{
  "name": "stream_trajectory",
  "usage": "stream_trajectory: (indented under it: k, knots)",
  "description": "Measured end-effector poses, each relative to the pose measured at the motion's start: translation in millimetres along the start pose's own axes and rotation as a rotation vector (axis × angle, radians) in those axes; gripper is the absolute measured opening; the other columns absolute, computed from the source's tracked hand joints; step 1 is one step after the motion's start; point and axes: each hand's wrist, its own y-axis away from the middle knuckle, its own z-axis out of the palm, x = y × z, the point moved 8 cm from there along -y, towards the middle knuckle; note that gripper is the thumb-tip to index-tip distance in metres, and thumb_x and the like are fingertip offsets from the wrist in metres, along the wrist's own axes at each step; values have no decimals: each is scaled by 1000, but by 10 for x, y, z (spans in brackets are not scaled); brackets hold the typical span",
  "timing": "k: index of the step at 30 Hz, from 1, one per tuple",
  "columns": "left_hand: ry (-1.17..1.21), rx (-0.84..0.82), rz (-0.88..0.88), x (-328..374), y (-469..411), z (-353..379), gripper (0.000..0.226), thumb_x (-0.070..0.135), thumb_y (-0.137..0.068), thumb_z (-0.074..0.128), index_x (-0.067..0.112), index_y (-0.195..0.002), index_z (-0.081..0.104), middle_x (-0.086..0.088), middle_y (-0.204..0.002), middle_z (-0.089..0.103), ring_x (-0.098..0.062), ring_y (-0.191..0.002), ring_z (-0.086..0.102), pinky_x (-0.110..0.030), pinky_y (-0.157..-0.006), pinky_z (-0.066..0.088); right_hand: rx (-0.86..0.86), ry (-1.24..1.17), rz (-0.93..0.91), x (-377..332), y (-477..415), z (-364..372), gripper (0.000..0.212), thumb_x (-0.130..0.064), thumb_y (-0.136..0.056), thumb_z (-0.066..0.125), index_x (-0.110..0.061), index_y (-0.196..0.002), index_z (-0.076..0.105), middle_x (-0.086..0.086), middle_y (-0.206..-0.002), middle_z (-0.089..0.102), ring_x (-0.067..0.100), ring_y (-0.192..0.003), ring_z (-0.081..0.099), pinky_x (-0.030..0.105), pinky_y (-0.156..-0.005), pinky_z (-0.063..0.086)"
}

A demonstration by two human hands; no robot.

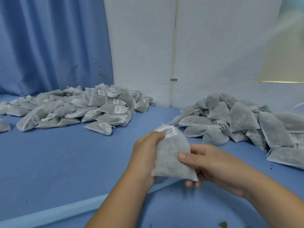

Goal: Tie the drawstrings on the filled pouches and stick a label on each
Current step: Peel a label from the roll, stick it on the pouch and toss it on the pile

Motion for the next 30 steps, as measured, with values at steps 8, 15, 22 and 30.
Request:
stream_trajectory:
  k: [8, 15, 22, 30]
  knots:
    - [537, 217, 75, 281, -194, -626, 31, 34, -100, 43, 14, -82, 60, -4, -66, 69, -20, -60, 67, -26, -51, 50, 131, -255, 121, -215, -892, 264, 11, -17, -84, 68, -12, -76, 63, 2, -56, 54, 10, -42, 44, 18, -37, 35]
    - [593, 440, 114, 314, -263, -1103, 29, 36, -99, 40, 13, -103, 57, -11, -107, 63, -24, -78, 62, -30, -63, 43, 208, -596, -41, -774, -1782, 441, 5, -3, -91, 62, 0, -91, 59, 21, -114, 58, 29, -97, 66, 27, -76, 57]
    - [383, 266, 125, 314, -303, -774, 22, 31, -94, 48, 15, -94, 62, -3, -78, 68, -18, -56, 59, -28, -56, 42, 284, -330, 12, -419, -1632, 235, 23, -3, -98, 39, 1, -107, 59, 14, -92, 65, 23, -65, 69, 28, -60, 59]
    - [-294, 32, 607, 475, 37, -40, 13, 28, -76, 57, 35, -81, 67, 11, -77, 65, -8, -61, 58, -17, -58, 44, 523, -168, -25, -128, -899, -579, 31, 7, -90, 35, 0, -88, 65, 16, -83, 68, 23, -56, 64, 27, -51, 54]
